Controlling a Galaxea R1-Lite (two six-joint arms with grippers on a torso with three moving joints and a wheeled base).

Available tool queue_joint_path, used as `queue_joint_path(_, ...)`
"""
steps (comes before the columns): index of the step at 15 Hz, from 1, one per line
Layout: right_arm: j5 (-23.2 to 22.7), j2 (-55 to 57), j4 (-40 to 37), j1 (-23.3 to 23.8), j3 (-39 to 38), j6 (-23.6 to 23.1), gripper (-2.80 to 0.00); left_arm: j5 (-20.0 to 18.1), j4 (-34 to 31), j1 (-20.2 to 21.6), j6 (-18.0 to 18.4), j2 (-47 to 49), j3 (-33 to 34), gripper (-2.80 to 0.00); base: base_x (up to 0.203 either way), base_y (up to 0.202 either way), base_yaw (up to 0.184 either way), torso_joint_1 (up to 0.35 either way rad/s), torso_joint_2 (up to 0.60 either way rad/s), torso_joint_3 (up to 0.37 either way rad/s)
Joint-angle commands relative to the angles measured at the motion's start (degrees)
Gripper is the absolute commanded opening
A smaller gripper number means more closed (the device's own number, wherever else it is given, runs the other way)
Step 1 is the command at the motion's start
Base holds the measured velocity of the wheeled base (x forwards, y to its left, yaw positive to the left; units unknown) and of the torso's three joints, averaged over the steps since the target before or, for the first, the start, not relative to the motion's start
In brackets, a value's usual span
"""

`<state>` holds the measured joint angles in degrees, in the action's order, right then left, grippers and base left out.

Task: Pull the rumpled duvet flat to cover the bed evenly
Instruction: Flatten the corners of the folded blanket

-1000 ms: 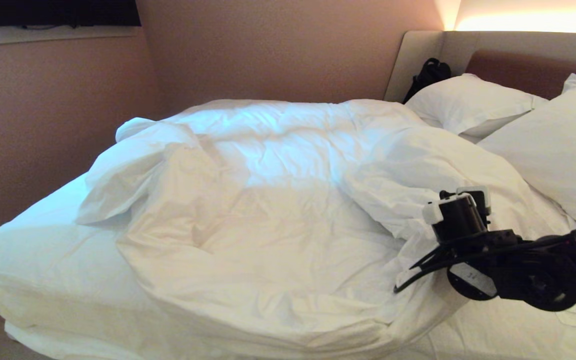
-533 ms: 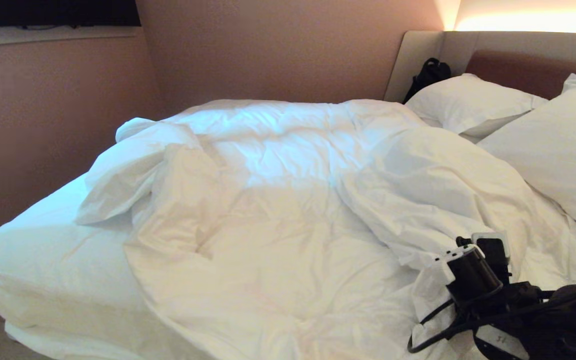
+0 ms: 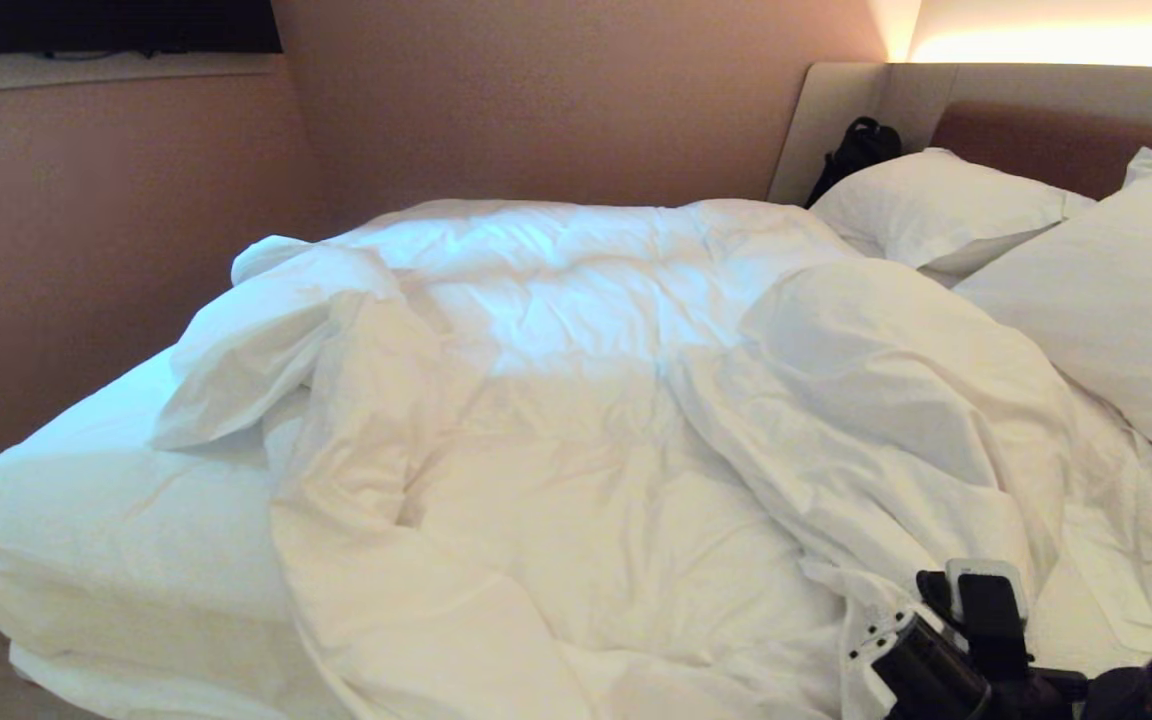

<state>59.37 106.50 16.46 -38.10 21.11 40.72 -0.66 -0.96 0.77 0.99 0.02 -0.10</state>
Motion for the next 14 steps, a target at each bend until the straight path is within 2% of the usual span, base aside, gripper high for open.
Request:
queue_joint_path(1,0.49,4.33,0.07,-0.22,-0.63,9.90,-2.80,0.04,0.00,0.02,-0.02,-0.02,0.01,-2.80,0.000,0.000,0.000,0.000,0.00,0.000)
queue_joint_path(5,0.15,-0.66,0.07,-4.74,-1.99,10.58,-2.80,0.00,0.00,0.02,-0.02,-0.02,0.01,-2.80,0.000,0.000,0.000,0.000,0.00,0.000)
queue_joint_path(13,0.05,-2.00,0.07,-4.71,-2.56,11.84,-2.80,-0.04,0.00,0.02,-0.02,-0.02,0.01,-2.80,0.000,0.000,0.000,0.000,0.00,0.000)
queue_joint_path(14,-0.01,-2.00,0.07,-4.71,-2.56,11.84,0.00,-0.04,0.00,0.02,0.07,-0.02,0.01,-2.80,0.000,0.000,0.000,0.000,0.00,0.000)
